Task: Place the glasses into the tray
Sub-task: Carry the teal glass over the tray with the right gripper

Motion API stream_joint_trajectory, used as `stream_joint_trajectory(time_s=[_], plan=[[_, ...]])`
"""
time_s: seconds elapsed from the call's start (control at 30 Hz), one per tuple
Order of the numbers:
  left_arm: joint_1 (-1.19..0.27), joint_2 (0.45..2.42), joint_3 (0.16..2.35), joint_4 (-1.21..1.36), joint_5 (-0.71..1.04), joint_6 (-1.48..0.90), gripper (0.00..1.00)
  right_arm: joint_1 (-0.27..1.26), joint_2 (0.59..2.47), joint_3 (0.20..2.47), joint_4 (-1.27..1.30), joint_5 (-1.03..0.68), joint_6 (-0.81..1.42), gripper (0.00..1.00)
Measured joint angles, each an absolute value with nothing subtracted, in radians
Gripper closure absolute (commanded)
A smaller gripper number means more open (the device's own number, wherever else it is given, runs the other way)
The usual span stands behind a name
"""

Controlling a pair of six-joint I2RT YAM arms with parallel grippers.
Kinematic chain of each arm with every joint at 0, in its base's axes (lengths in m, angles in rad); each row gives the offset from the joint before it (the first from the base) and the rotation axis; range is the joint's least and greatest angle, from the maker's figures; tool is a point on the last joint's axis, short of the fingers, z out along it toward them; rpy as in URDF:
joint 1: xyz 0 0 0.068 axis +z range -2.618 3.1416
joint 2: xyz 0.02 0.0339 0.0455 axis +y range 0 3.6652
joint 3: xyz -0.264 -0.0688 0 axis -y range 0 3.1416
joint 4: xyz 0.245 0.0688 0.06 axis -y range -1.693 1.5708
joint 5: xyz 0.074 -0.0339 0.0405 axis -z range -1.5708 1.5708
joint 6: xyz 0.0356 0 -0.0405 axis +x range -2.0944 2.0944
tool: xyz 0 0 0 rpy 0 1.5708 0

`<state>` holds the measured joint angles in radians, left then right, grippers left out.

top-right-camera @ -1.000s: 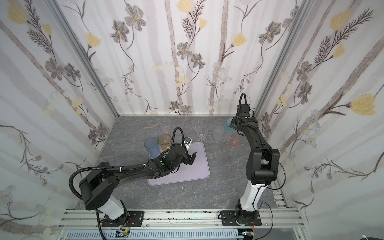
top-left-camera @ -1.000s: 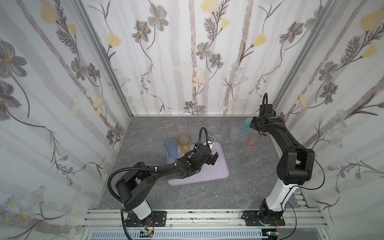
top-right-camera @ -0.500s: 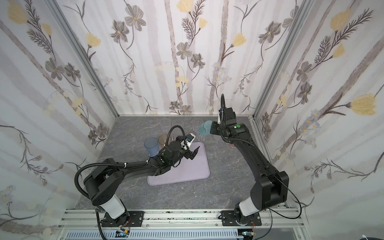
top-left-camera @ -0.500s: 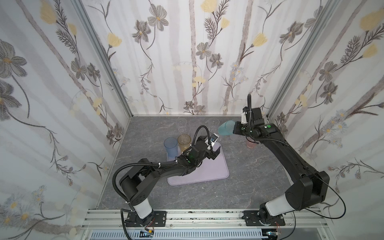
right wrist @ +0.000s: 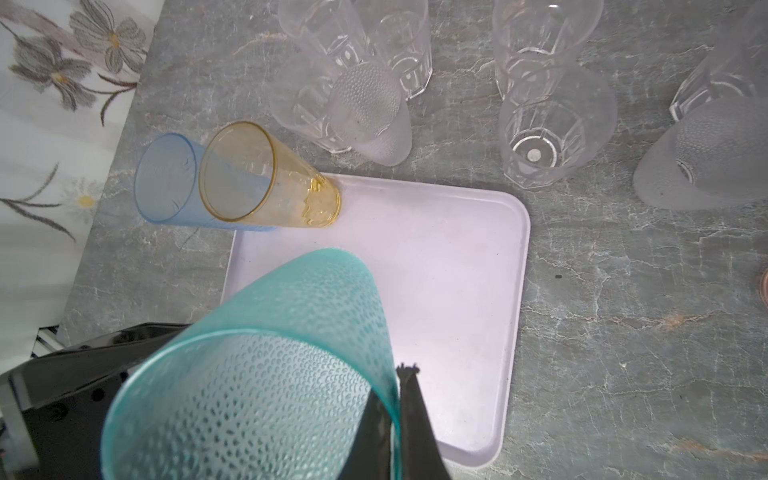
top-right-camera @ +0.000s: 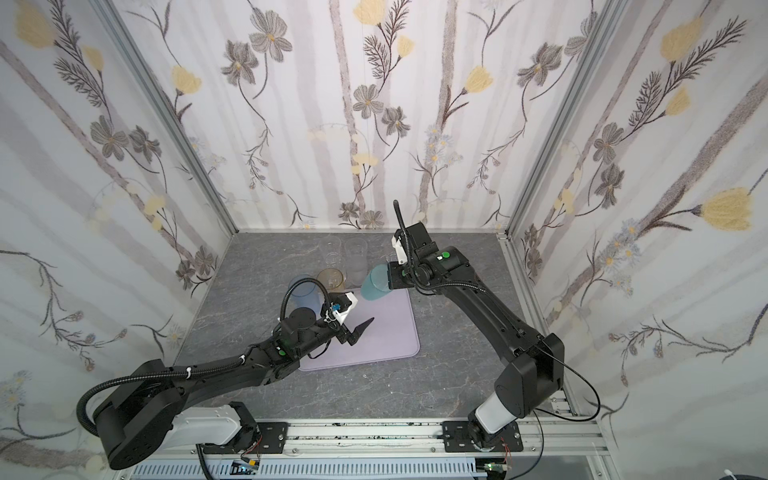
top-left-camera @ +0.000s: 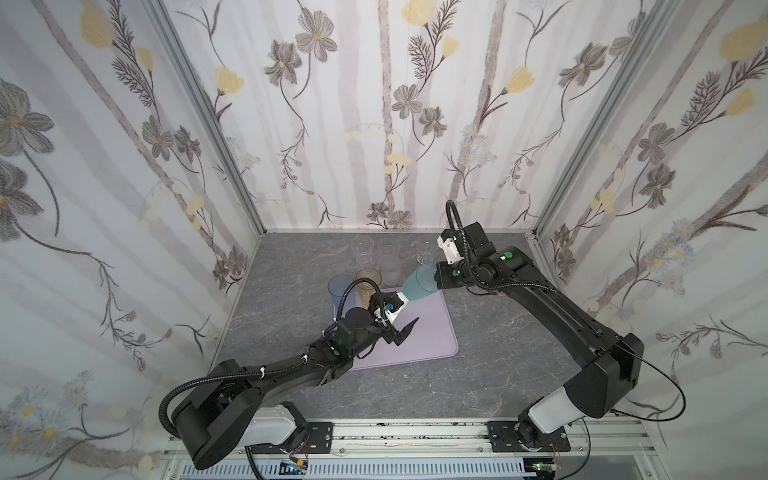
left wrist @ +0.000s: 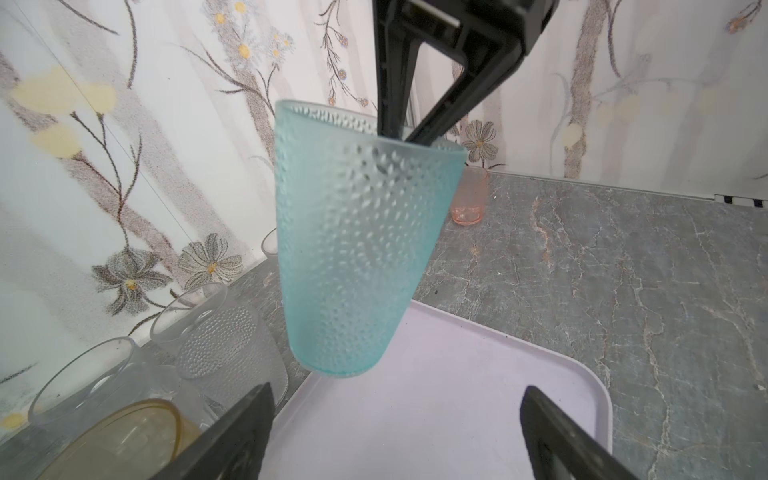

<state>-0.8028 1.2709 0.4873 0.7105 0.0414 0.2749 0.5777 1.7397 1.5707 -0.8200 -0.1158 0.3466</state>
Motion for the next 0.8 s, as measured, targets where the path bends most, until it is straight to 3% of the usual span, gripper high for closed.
stream_joint_trajectory(time_s=[0.17, 0.43, 0.8], plan=[[-0.797, 1.200, 0.430, 0.705, -0.034, 0.173, 0.14, 0.622, 1.812, 1.628, -0.853, -0.094, 0.339, 1.00], [-0.794, 1.063, 0.428, 0.566, -0.192, 0.019, 0.11, 0.651, 1.961, 1.739, -0.864, -0.033, 0.337, 1.00], [-0.675, 1.028, 0.471, 0.310, -0.131, -0.309, 0.19, 0.654, 2.136, 1.850, -0.888, 0.034, 0.327, 1.00]])
